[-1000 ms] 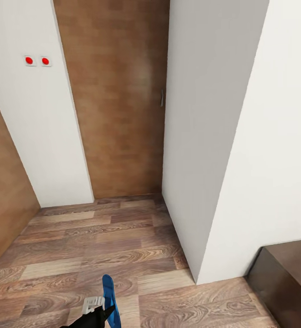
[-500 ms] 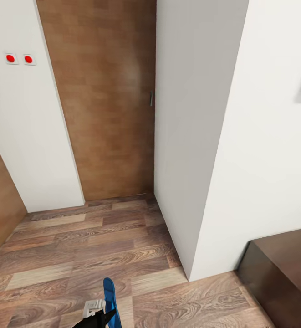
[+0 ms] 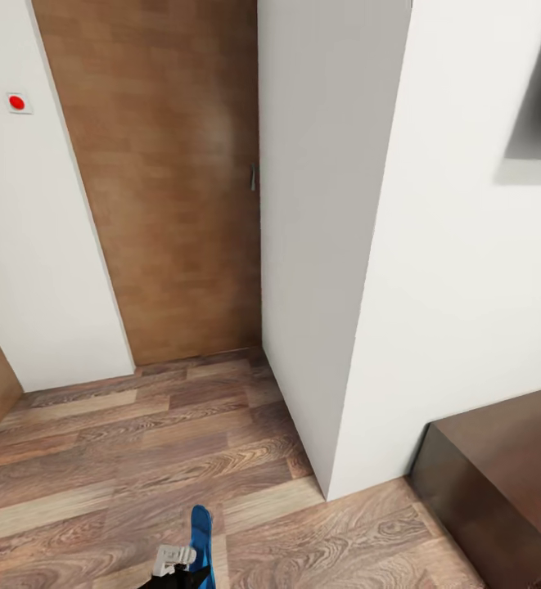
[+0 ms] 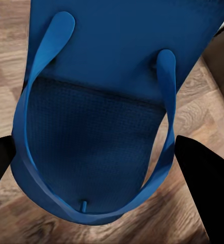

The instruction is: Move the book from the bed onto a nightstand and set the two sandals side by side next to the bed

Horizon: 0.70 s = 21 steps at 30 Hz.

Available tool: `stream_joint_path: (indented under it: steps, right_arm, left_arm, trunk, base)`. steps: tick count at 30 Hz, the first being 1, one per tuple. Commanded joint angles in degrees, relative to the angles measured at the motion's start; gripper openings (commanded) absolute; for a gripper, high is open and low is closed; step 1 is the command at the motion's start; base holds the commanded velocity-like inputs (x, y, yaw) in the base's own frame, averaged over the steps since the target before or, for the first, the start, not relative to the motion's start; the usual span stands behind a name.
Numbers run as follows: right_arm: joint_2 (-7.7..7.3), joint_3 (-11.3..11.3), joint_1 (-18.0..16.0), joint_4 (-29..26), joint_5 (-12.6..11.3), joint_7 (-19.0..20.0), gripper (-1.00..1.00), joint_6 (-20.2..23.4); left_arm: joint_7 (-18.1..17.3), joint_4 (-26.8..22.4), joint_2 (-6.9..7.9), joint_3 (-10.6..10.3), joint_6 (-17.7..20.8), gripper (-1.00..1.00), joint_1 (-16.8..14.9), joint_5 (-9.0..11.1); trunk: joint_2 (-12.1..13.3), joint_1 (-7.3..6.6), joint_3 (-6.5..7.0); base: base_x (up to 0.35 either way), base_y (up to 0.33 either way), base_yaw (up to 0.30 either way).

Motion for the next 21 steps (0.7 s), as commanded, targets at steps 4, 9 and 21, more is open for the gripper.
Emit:
stream_joint_path:
  steps: [4, 9, 21]
  right_arm:
    - [0.01, -0.13, -0.04, 1.37, -0.48, 0.24, 1.00, 0.53]
    - [0.01, -0.15, -0.02, 3.90, -0.55, 0.37, 1.00, 0.45]
    - [-0.08, -0.19, -0.02, 4.44, -0.56, 0.35, 1.00, 0.52]
  left_arm:
    - [0.12, 2.53, 0.07, -0.02, -4.48, -1.00, -0.04, -0.84]
    - [0.20, 3.35, 0.16, -0.10, -5.75, -1.00, -0.04, -0.90]
    - [0.27, 4.57, -0.06, -0.13, -5.95, -1.00, -0.04, -0.90]
  trunk:
    - [-0.02, -0.01, -0.05]
    - [-0.02, -0.01, -0.05]
    - [-0.02, -0.01, -0.05]
  base:
    - [0.000, 0.000, -0.149]
    - [0.000, 0.000, -0.143]
    - [0.000, 0.000, -0.138]
